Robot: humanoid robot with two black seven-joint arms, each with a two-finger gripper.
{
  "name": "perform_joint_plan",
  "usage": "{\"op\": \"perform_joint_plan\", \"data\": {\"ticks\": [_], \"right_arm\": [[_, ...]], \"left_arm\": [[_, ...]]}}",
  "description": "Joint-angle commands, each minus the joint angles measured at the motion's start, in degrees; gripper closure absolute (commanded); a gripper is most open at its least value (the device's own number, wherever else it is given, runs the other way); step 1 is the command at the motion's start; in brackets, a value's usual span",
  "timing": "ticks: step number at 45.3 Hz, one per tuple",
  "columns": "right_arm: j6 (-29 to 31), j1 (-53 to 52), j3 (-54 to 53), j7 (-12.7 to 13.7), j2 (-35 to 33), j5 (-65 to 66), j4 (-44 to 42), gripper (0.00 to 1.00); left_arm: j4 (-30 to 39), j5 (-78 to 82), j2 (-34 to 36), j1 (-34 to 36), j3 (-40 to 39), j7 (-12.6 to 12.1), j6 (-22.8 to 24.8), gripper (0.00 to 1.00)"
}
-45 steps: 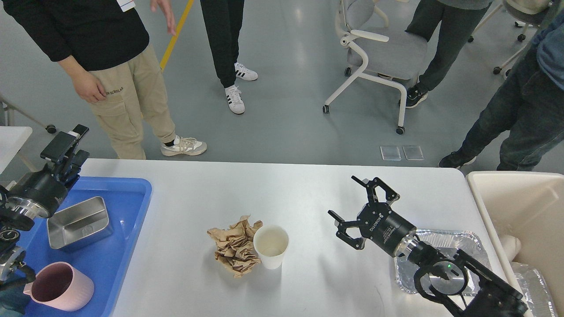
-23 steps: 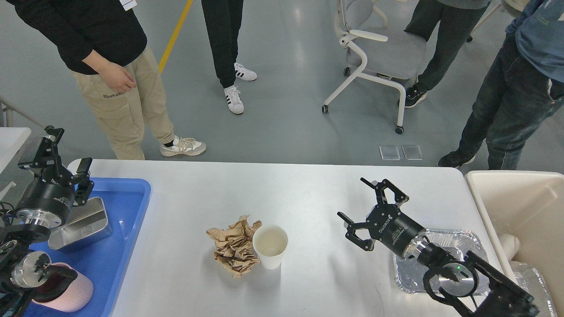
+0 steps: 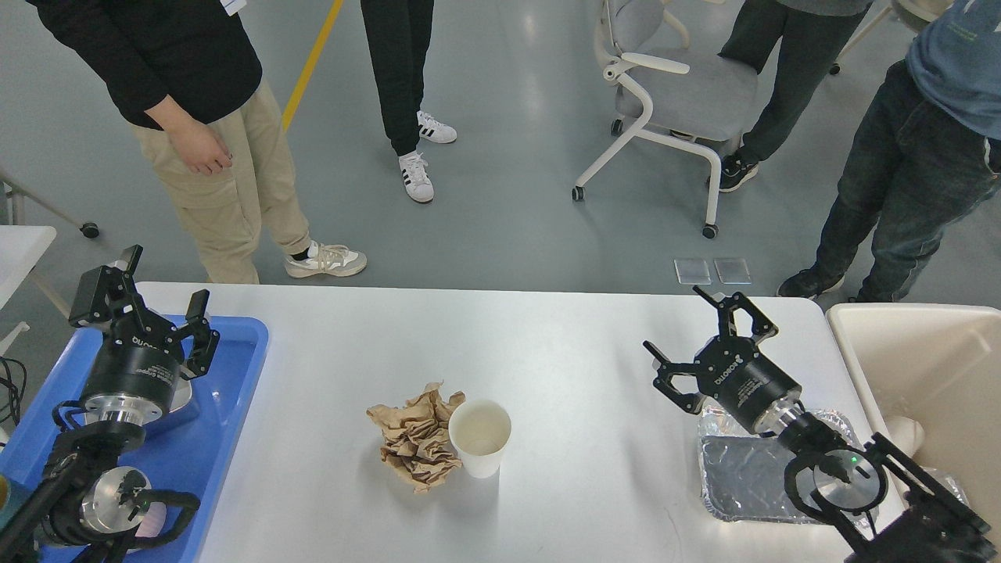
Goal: Tidy desktop
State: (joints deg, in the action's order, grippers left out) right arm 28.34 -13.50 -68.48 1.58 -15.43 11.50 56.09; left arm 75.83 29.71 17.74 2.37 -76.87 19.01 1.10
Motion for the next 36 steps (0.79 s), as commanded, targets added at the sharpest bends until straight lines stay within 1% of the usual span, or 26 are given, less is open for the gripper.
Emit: {"op": "perform_joint_plan", "data": {"ticks": [1,8,13,15,19,25,30,36], "right_arm": [[0.23,0.14,-4.37,-0.79,-1.79,-0.07,-0.19,0.00],[0.58,1.72,-11.40,-4.21,-4.86,0.01,-0.19,0.00],[0.58,1.98,-11.76,-7.29,-11.62,0.54,0.16,0.00],[0.84,2.24,-11.59,-7.91,-14.35,0.63,0.60,0.00],[2.07,4.35,-10.80,-7.91,-19.18,0.80,3.58,0.00],[7.78,10.67,-9.04,-7.82,-27.97,2.65,12.45,0.00],[8.40,16.39,-8.86,-7.56,-35.18,5.19,18.96,0.00],[8.32,20.61,-8.69,-7.29,-43.18,6.69,23.71,0.00]], "left_arm": [[-0.25,0.00,0.01,0.09,0.58,-0.03,-0.13,0.03],[-0.25,0.00,0.45,-0.17,0.76,-0.11,-0.13,0.03],[-0.51,0.00,0.54,-0.17,0.76,-0.38,-0.13,0.03],[-0.51,0.00,0.54,-0.17,0.84,-0.47,-0.13,0.03],[-0.69,0.09,0.62,0.09,0.93,-0.64,-0.22,0.03],[-0.95,0.09,0.54,0.62,0.93,-0.99,-0.39,0.03],[-1.12,0.09,0.45,0.79,1.02,-1.08,-0.39,0.03],[-1.13,0.09,0.36,1.15,1.11,-1.69,-0.31,0.03]]}}
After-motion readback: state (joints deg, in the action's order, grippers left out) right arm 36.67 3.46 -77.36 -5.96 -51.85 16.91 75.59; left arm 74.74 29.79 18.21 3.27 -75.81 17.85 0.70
